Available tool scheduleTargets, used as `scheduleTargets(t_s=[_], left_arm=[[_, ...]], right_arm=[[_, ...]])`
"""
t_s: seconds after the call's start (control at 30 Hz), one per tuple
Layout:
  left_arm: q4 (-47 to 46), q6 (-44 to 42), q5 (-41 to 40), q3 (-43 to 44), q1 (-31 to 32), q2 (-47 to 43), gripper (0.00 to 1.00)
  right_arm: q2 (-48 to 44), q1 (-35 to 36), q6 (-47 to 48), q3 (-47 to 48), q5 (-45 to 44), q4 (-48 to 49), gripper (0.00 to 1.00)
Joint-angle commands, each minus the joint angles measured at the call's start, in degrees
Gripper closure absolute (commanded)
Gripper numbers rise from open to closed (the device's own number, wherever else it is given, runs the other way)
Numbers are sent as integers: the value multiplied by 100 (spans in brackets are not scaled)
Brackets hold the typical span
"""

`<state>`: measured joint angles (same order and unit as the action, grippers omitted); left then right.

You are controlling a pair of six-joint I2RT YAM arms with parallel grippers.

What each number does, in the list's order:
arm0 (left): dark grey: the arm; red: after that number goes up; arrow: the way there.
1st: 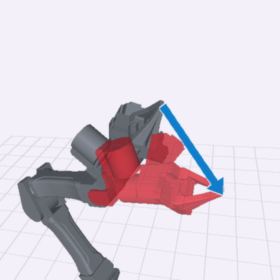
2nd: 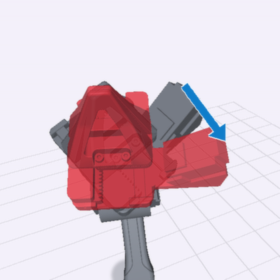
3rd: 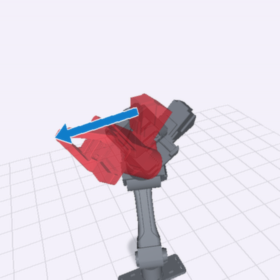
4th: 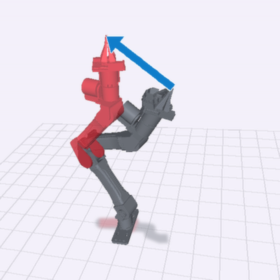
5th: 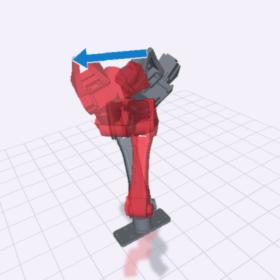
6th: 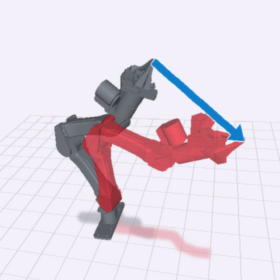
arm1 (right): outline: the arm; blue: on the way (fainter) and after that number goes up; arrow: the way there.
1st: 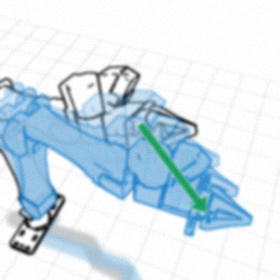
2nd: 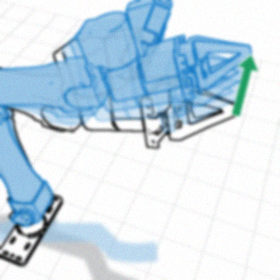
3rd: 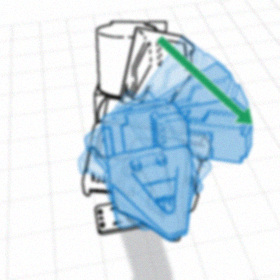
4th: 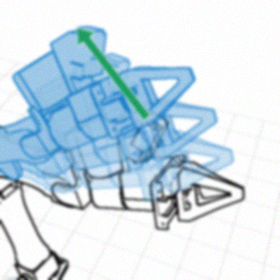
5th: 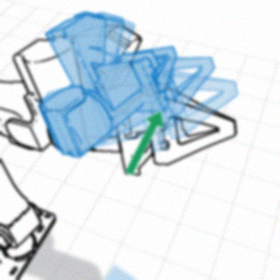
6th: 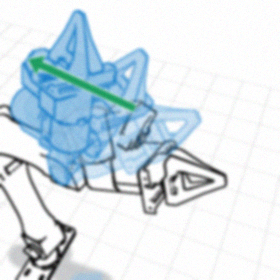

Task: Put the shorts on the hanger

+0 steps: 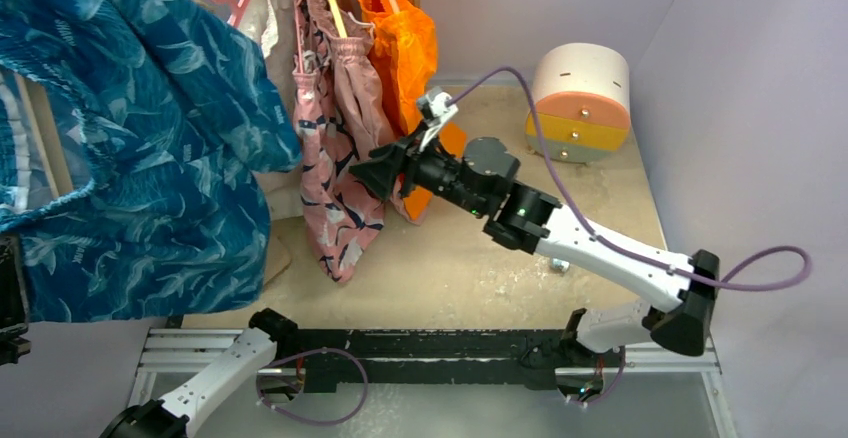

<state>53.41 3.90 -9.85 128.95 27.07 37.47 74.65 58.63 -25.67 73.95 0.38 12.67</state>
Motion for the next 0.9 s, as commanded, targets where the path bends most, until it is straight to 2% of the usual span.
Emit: scheduleTargets(t_s=[0.0, 0.27, 0.43, 0.57, 0.63, 0.77, 0.83, 0.87], left_arm=[[-511, 50, -401, 266, -21, 207, 100], [-349, 34, -677, -76, -21, 234, 100], [-184, 137, -648, -201, -43, 300, 100], [152, 413, -572, -130, -85, 409, 100], [429, 627, -554, -50, -104, 473, 100], [1309, 1011, -621, 345, -115, 728, 100], [1777, 1198, -622, 550, -122, 834, 100], [1997, 1275, -635, 650, -129, 880, 100]], right_arm=[[435, 306, 440, 479, -731, 897, 42], [1583, 544, 525, 1266, -1455, 1098, 51], [2178, 545, 469, 1634, -1463, 1119, 39], [2536, 547, 437, 2070, -2045, 699, 40], [2624, 544, 516, 2215, -2282, 487, 46], [2626, 538, 669, 2281, -2593, 374, 80], [2565, 538, 753, 2236, -2802, 328, 94], [2518, 536, 773, 2185, -2886, 325, 97]])
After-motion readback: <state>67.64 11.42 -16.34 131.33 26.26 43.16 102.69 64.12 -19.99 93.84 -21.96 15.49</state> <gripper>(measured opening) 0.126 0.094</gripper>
